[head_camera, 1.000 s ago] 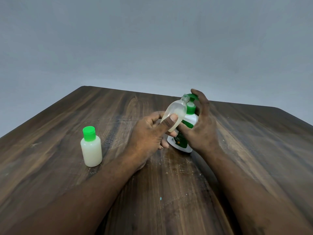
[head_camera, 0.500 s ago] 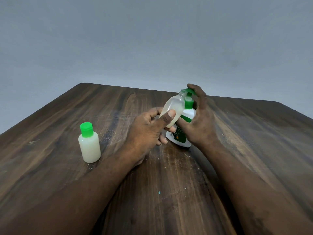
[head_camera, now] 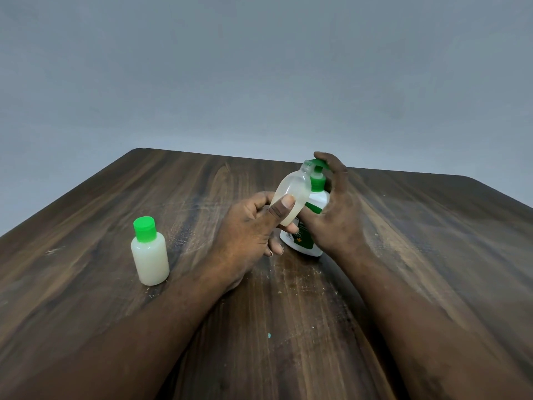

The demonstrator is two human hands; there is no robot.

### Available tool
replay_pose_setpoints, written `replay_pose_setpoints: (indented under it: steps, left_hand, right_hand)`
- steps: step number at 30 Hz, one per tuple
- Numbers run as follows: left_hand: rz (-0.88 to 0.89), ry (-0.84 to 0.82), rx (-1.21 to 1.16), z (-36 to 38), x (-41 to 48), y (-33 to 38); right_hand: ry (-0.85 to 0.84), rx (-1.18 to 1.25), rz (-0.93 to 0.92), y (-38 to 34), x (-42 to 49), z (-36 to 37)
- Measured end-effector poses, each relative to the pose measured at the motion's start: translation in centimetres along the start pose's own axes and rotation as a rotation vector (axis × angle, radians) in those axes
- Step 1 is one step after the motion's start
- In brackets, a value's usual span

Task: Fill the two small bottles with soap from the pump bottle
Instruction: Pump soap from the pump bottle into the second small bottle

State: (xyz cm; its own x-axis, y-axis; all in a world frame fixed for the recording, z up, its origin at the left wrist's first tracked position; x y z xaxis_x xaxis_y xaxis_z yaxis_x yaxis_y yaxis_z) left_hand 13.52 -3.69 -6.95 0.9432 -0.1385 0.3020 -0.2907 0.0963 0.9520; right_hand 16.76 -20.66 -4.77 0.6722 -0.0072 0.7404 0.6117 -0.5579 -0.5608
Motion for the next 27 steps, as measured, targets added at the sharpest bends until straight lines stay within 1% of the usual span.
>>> replay_pose_setpoints:
  steps: [5,23,27]
  left_hand:
    - [0.015,0.004,-0.009,0.14,0.04,0.25]
    - [0.012,0.004,-0.008,0.04,0.14,0.24]
    - [0.004,-0.017,0.013,-0.03,0.04,-0.05]
  right_hand:
    - [-0.021,-0.012,0.000,-0.01,0.10,-0.02]
    - [-0.007,-0.023,0.014,-0.07,0.04,0.13]
    - [-0.002,-0.033,0.021,-0.12,0.15,0.08]
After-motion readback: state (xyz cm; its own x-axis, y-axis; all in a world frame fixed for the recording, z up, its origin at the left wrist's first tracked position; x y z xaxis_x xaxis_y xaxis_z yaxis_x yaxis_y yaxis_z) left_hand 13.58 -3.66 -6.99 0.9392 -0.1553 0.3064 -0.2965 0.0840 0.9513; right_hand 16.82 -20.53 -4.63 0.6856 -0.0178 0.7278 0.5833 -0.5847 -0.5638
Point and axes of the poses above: each hand's wrist, its own x-axis towards the middle knuckle, its own z-axis out of the palm, y = z × x, the point moved 5 cm from there along x, towards the middle knuckle
